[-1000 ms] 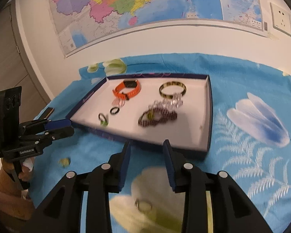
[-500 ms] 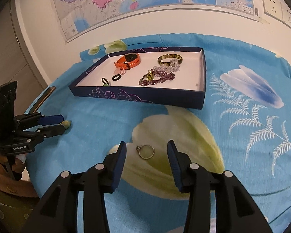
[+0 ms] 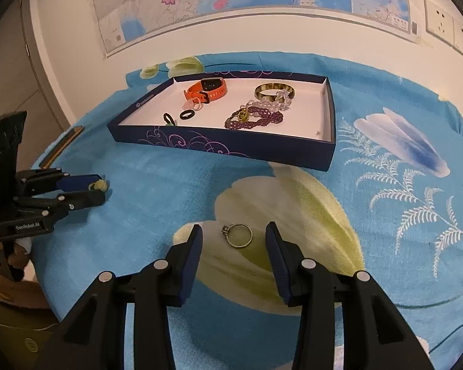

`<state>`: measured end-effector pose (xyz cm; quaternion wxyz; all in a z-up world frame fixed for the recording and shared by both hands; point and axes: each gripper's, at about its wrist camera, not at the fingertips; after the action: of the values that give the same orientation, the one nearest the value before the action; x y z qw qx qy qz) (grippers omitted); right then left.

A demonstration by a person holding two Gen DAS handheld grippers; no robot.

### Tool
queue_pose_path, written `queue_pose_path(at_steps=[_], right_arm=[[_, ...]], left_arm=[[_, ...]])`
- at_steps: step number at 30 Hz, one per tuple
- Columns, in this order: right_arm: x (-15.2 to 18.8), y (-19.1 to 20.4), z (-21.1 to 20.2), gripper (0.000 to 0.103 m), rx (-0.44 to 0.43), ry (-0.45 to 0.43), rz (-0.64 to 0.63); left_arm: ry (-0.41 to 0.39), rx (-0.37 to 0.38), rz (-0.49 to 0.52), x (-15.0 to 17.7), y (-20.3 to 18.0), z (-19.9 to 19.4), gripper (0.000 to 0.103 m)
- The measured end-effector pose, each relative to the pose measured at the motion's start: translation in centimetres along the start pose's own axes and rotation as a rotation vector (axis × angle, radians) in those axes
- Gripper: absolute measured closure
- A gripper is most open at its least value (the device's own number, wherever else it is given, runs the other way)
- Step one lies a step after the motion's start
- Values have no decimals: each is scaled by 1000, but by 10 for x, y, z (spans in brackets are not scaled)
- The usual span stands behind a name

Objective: Organize jewelry
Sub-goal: 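Grasp the green-yellow bead with the left tool while the right tool grasps the silver ring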

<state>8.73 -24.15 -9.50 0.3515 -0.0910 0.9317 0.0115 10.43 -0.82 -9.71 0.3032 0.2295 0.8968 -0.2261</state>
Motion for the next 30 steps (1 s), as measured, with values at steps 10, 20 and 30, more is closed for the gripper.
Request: queue_pose_path(at_steps=[10, 20, 30], right_arm=[[-2, 4, 2, 84, 42, -3, -31], [-4, 3, 1, 84, 29, -8, -6], [-9, -1, -5, 84, -4, -33, 23]], left_arm=[[-4, -18, -14, -1, 3, 0, 86], [-20, -10, -25, -3, 3, -2, 87], [-53, 8, -32, -8, 3, -10, 87]])
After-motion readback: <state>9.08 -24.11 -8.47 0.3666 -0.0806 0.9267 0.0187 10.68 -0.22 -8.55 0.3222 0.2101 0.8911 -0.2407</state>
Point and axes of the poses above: each gripper's, at about its wrist camera, not at the fingertips, and z roughly the way its jaws point, y to its left, x to its underside, and after that the axes turned 12 degrees about x, right-handed
